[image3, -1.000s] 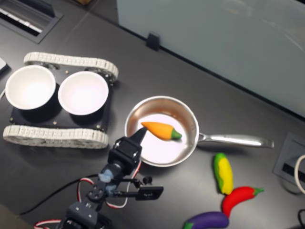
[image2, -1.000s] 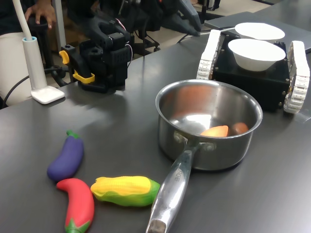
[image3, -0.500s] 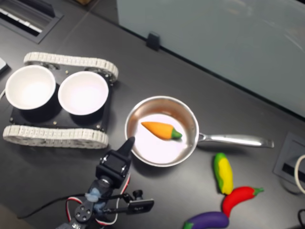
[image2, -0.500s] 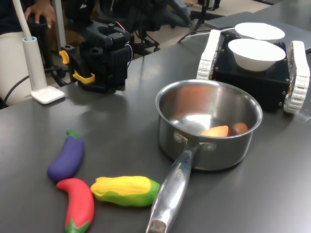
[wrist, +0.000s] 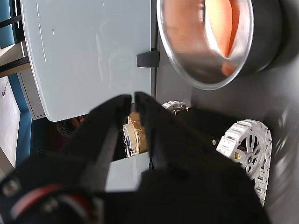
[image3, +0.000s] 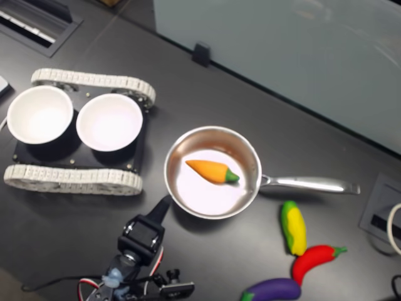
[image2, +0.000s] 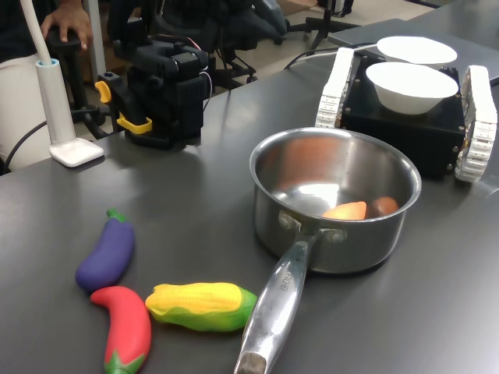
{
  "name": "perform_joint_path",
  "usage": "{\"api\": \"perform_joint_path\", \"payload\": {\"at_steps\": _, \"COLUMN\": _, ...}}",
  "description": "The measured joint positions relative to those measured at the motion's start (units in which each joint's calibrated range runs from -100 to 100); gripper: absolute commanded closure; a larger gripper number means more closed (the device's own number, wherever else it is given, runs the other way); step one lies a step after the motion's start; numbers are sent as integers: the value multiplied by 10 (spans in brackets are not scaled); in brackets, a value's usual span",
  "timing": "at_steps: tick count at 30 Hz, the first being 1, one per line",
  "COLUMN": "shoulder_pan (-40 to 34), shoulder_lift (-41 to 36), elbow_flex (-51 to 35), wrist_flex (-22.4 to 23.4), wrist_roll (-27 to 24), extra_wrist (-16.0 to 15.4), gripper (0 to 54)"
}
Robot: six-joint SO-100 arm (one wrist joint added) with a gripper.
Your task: Pick up the carrot and place them in the pan
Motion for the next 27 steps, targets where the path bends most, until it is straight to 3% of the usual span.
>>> {"api": "perform_joint_path", "payload": {"at_steps": 17, "shoulder_pan": 1, "shoulder_lift": -27, "elbow_flex": 28, "wrist_flex": 87, "wrist_roll": 3, "extra_wrist": -9, "gripper": 536}}
{"api": "perform_joint_path", "payload": {"at_steps": 27, "shoulder_pan": 2, "shoulder_lift": -27, "elbow_flex": 97, "wrist_flex": 89, "wrist_roll": 3, "extra_wrist": -17, "gripper": 536}}
